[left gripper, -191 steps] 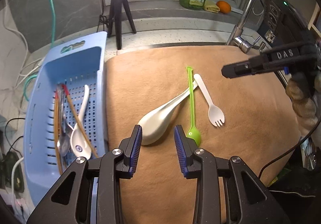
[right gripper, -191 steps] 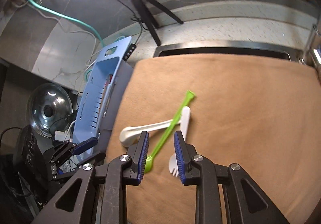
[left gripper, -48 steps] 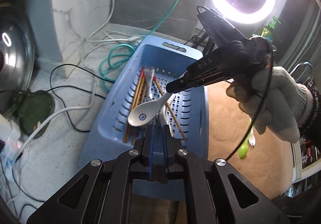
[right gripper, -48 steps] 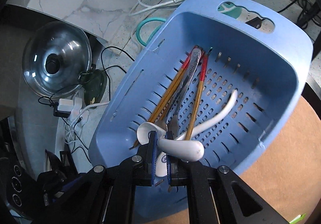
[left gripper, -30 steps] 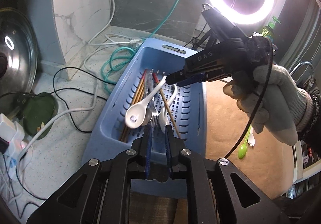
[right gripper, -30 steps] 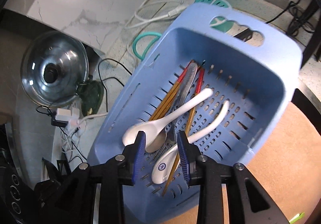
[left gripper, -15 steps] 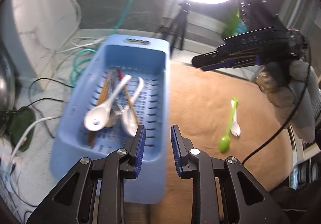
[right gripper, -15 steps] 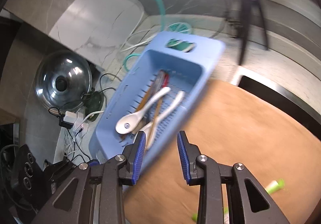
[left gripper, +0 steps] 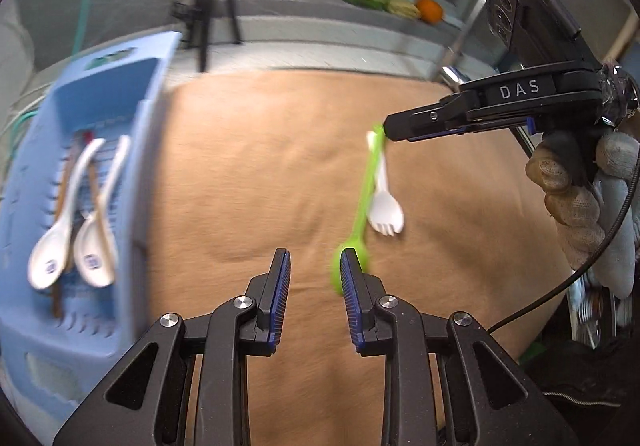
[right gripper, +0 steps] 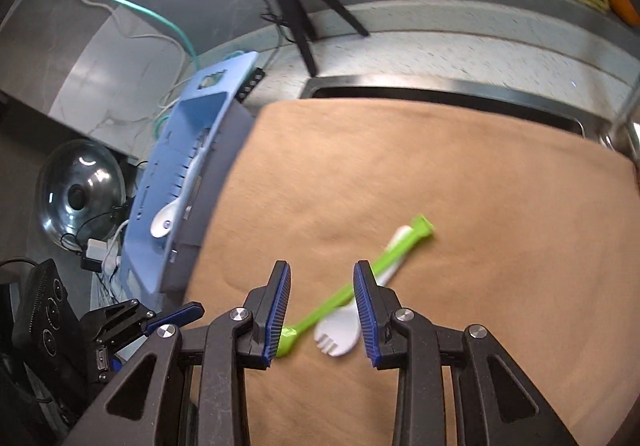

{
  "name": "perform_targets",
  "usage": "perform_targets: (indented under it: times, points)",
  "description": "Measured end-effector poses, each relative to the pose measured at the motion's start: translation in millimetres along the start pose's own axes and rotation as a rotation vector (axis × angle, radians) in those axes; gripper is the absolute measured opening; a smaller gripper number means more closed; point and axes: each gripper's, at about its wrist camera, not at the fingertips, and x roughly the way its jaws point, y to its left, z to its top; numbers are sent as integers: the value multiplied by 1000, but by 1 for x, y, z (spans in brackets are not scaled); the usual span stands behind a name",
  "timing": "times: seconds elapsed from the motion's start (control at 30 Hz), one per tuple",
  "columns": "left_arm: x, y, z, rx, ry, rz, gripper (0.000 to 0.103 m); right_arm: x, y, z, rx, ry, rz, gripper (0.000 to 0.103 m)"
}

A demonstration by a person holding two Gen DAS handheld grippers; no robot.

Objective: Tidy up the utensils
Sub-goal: 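Move both tools back over the cloth toward the green spoon and white fork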

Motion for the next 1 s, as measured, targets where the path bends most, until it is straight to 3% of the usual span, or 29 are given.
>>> perform_targets:
  times: [0.17, 0.5, 0.73, 0.87, 1.0]
  points:
    - [18, -19, 4, 65, 51, -14, 24, 4, -13, -11, 36, 9, -8, 30]
    - [43, -36, 6, 168, 111, 50, 24, 19, -24, -18, 90, 27, -10, 30]
    - [48, -32, 6, 120, 100, 96, 23, 28, -26, -15, 114, 36, -13, 30]
    - [48, -29, 9, 106, 91, 167, 23, 36, -23, -12, 106, 45, -25, 30]
    - [47, -23, 16, 86, 88, 134, 23, 40, -19, -11, 96, 48, -31, 30]
